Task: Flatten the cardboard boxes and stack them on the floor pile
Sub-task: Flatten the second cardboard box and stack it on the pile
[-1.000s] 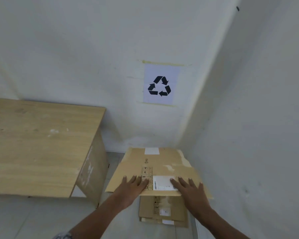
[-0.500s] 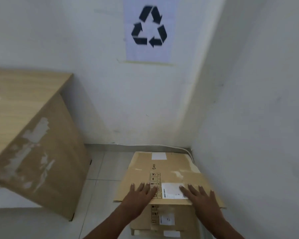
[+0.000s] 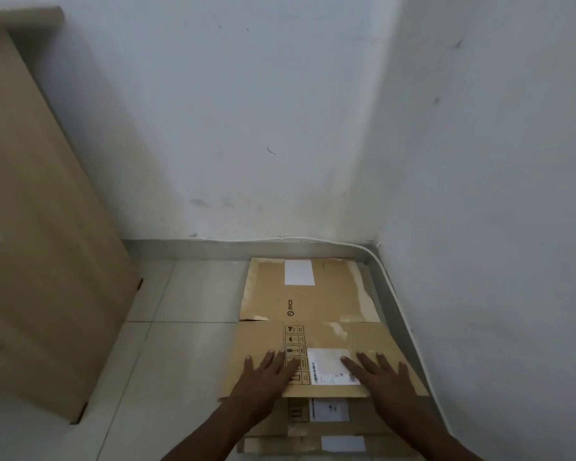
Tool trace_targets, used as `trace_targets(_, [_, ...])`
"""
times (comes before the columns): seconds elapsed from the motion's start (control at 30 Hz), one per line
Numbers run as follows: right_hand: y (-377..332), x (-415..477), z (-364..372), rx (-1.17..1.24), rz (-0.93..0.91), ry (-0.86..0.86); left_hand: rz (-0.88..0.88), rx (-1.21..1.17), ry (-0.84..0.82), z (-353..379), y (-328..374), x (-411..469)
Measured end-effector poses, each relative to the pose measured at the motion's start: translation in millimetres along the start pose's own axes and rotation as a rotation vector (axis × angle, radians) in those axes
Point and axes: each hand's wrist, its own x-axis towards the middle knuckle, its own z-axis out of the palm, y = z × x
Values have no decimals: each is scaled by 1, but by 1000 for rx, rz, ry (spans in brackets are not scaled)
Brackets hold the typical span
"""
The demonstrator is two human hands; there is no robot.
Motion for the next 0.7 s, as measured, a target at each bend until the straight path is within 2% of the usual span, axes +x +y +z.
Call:
trace_targets(0.3, [26, 33, 49, 47, 8, -60, -8, -117, -125, 38, 6, 37])
trace_targets(0.47, [27, 43, 89, 156, 38, -122, -8, -128, -182, 65, 6, 46])
trace_targets(0.7, [31, 54, 112, 181, 28, -223, -20, -125, -202, 102, 10, 58])
